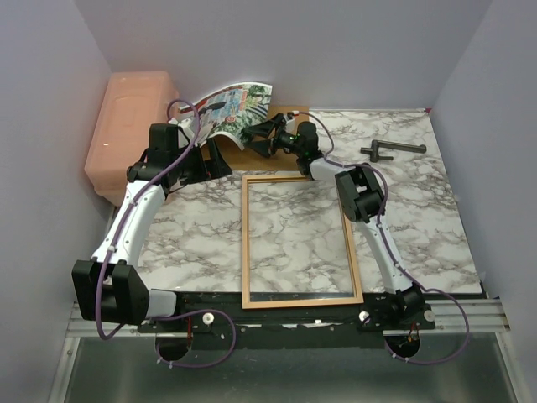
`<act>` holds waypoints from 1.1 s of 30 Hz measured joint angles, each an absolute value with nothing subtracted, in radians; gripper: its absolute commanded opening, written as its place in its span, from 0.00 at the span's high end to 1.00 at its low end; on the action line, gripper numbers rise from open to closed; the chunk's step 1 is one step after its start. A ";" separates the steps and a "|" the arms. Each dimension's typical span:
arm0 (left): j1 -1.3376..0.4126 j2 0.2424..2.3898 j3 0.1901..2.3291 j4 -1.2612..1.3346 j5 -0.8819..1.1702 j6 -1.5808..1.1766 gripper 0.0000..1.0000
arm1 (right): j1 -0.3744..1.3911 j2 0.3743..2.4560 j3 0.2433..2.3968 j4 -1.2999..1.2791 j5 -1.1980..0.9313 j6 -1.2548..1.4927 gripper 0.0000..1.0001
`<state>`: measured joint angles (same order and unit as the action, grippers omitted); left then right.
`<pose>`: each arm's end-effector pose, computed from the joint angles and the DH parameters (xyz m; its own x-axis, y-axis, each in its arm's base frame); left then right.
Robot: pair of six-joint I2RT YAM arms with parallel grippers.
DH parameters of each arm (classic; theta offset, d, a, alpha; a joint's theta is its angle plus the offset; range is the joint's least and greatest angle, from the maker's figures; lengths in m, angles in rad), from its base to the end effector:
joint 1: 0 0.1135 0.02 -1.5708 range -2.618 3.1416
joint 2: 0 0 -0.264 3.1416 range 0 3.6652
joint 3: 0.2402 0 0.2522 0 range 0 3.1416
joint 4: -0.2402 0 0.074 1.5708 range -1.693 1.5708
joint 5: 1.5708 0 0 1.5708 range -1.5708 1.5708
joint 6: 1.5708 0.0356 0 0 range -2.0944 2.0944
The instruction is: Put the photo into the frame
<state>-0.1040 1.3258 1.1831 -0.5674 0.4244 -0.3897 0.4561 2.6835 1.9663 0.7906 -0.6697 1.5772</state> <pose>0.2846 -0.0444 0.3248 -0.7537 -0.2694 -0.5995 0.1285 0.8341 -0.5364 0.5132 0.2764 0.1219 -0.9015 0.4310 -0.0391 -0.0601 -0.0351 0.9976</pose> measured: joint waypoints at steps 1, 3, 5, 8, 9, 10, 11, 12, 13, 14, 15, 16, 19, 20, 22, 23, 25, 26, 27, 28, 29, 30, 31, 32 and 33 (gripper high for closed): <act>-0.104 1.325 1.183 -0.565 0.425 -0.390 0.01 | 0.456 2.685 1.983 0.791 -0.669 1.577 0.17; -0.099 1.324 1.182 -0.558 0.426 -0.395 0.01 | 0.452 2.686 2.004 0.792 -0.669 1.576 0.17; -0.094 1.325 1.182 -0.549 0.427 -0.406 0.01 | 0.448 2.686 2.011 0.794 -0.668 1.572 0.17; -0.089 1.332 1.182 -0.532 0.430 -0.426 0.02 | 0.443 2.686 2.011 0.786 -0.667 1.560 0.15; -0.087 1.339 1.182 -0.524 0.435 -0.434 0.01 | 0.443 2.686 2.011 0.781 -0.666 1.551 0.14; -0.086 1.347 1.183 -0.515 0.440 -0.445 0.01 | 0.443 2.686 2.016 0.767 -0.666 1.533 0.13; -0.083 1.361 1.183 -0.505 0.444 -0.455 0.02 | 0.442 2.686 2.025 0.749 -0.666 1.516 0.12; -0.081 1.376 1.183 -0.498 0.449 -0.462 0.01 | 0.440 2.687 2.038 0.720 -0.665 1.493 0.11; -0.080 1.383 1.183 -0.495 0.452 -0.467 0.01 | 0.438 2.688 2.056 0.689 -0.666 1.468 0.11; -0.079 1.389 1.183 -0.494 0.455 -0.474 0.01 | 0.437 2.689 2.079 0.658 -0.664 1.443 0.10; -0.078 1.402 1.183 -0.493 0.458 -0.478 0.01 | 0.437 2.692 2.109 0.622 -0.662 1.414 0.09; -0.078 1.408 1.183 -0.493 0.461 -0.481 0.02 | 0.436 2.696 2.143 0.593 -0.661 1.389 0.08; -0.076 1.416 1.183 -0.489 0.467 -0.487 0.01 | 0.432 2.716 2.255 0.520 -0.656 1.322 0.06; -0.075 1.416 1.183 -0.488 0.467 -0.487 0.02 | 0.430 2.719 2.273 0.516 -0.655 1.311 0.04; -0.072 1.416 1.183 -0.486 0.469 -0.488 0.02 | 0.426 2.721 2.296 0.511 -0.652 1.296 0.02; -0.071 1.417 1.183 -0.484 0.469 -0.488 0.01 | 0.424 2.722 2.299 0.511 -0.649 1.292 0.01; -0.069 1.418 1.183 -0.477 0.472 -0.488 0.01 | 0.423 2.727 2.302 0.511 -0.645 1.291 0.00; -0.069 1.418 1.183 -0.475 0.473 -0.488 0.02 | 0.423 2.735 2.309 0.511 -0.643 1.291 0.00; -0.067 1.418 1.183 -0.472 0.475 -0.488 0.01 | 0.422 2.744 2.320 0.509 -0.640 1.290 0.00; -0.067 1.418 1.183 -0.470 0.476 -0.489 0.01 | 0.421 2.753 2.332 0.504 -0.636 1.290 0.00; -0.066 1.418 1.183 -0.469 0.477 -0.491 0.01 | 0.421 2.763 2.344 0.496 -0.630 1.288 0.00; -0.065 1.418 1.183 -0.466 0.480 -0.491 0.02 | 0.419 2.772 2.359 0.485 -0.623 1.282 0.00; -0.065 1.418 1.183 -0.465 0.481 -0.492 0.01 | 0.419 2.779 2.374 0.470 -0.614 1.274 0.00; -0.065 1.418 1.183 -0.464 0.483 -0.491 0.02 | 0.419 2.784 2.385 0.458 -0.605 1.261 0.00; -0.065 1.418 1.183 -0.463 0.484 -0.491 0.01 | 0.419 2.785 2.388 0.444 -0.593 1.247 0.00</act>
<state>-0.0654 1.4178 1.1828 -0.4633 0.4835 -0.4911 0.4187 2.7850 2.3882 0.4442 -0.5934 1.2472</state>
